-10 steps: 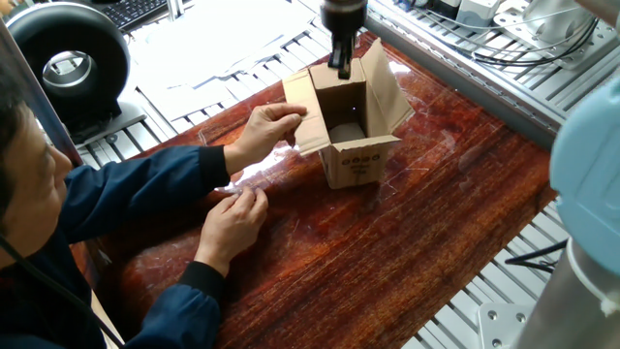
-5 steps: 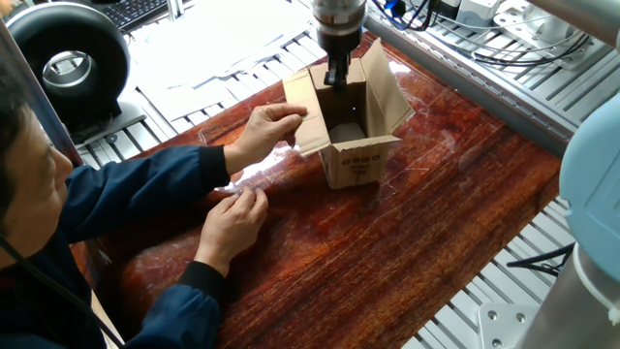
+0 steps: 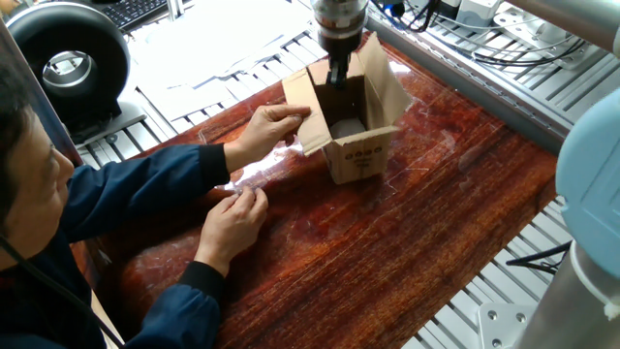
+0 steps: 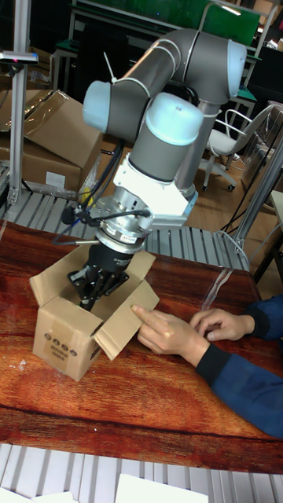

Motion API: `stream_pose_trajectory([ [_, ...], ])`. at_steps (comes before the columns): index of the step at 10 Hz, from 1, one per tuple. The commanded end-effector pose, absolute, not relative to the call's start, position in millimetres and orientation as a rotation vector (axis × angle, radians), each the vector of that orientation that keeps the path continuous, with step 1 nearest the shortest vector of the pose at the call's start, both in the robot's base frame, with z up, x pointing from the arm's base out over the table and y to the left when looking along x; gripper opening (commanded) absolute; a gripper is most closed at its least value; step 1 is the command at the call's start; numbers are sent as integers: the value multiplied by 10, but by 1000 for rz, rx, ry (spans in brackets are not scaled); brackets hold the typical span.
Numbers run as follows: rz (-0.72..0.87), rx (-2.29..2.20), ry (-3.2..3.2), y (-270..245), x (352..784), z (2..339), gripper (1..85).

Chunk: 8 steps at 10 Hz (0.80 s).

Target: Open a box

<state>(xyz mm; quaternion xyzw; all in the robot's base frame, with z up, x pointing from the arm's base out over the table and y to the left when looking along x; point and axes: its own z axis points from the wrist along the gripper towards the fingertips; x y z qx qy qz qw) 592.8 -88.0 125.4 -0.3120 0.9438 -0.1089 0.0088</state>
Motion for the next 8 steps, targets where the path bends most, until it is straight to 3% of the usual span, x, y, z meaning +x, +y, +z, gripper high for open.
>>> stream_pose_trajectory([
  [1,-434,-1054,2936,-1108,6048,1549,10],
  [4,-470,-1116,2921,-1196,6119,1774,10],
  [8,-425,-1215,2838,-1406,6383,1836,10],
])
